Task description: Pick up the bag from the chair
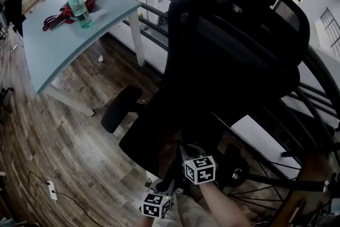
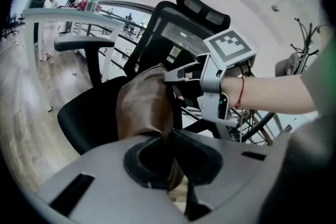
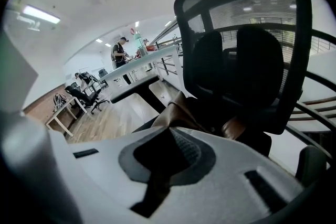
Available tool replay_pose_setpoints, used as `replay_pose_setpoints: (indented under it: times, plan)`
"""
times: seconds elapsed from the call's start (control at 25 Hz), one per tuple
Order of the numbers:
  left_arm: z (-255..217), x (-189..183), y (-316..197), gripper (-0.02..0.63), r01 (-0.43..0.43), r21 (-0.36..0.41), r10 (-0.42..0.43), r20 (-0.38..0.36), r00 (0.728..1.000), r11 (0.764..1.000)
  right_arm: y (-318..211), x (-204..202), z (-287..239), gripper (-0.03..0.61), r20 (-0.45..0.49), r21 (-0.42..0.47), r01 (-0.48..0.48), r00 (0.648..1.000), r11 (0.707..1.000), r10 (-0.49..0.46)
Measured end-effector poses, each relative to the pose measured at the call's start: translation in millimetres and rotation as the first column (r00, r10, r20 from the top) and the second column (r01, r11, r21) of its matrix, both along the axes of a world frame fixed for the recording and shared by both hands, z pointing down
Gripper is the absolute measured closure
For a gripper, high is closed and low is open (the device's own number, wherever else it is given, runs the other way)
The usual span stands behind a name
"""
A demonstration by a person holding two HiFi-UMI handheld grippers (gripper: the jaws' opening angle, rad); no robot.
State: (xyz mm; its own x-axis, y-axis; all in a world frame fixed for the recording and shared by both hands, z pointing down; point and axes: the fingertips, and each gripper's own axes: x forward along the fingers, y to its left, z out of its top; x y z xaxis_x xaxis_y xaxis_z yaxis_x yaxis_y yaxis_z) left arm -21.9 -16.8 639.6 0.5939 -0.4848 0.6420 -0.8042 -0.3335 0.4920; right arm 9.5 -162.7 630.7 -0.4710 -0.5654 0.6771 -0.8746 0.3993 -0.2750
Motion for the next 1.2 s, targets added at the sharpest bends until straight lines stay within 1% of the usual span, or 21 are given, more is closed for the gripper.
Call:
replay_pose_setpoints:
  times: [0.28,0.48,0.64,0.92,1.2]
  plan:
    - [-44.0,1.7,9.8,0.595,0.011,0.056,-0.011,-0.004,1.000,0.998,11.6,5.7,-40.6,0.571,0.035,0.037,-0.011,0.999,0.999,0.010]
    - [-76.9,8.1,23.5,0.597,0.022,0.098,-0.020,-0.023,1.000,0.995,26.4,15.5,-73.4,0.571,0.063,0.062,-0.027,0.998,0.998,0.023]
    - [-101.4,14.1,28.2,0.597,0.021,0.143,-0.017,-0.032,0.999,0.989,33.6,24.8,-98.7,0.571,0.085,0.091,-0.042,0.996,0.995,0.034]
    - [-139.1,25.8,42.0,0.595,0.020,0.201,-0.010,-0.054,0.998,0.979,47.6,35.5,-136.2,0.571,0.102,0.132,-0.030,0.995,0.991,0.017]
    - [-175.4,31.1,50.2,0.595,0.019,0.254,0.001,-0.077,0.997,0.967,56.5,40.2,-172.9,0.571,0.131,0.171,-0.040,0.991,0.984,0.018]
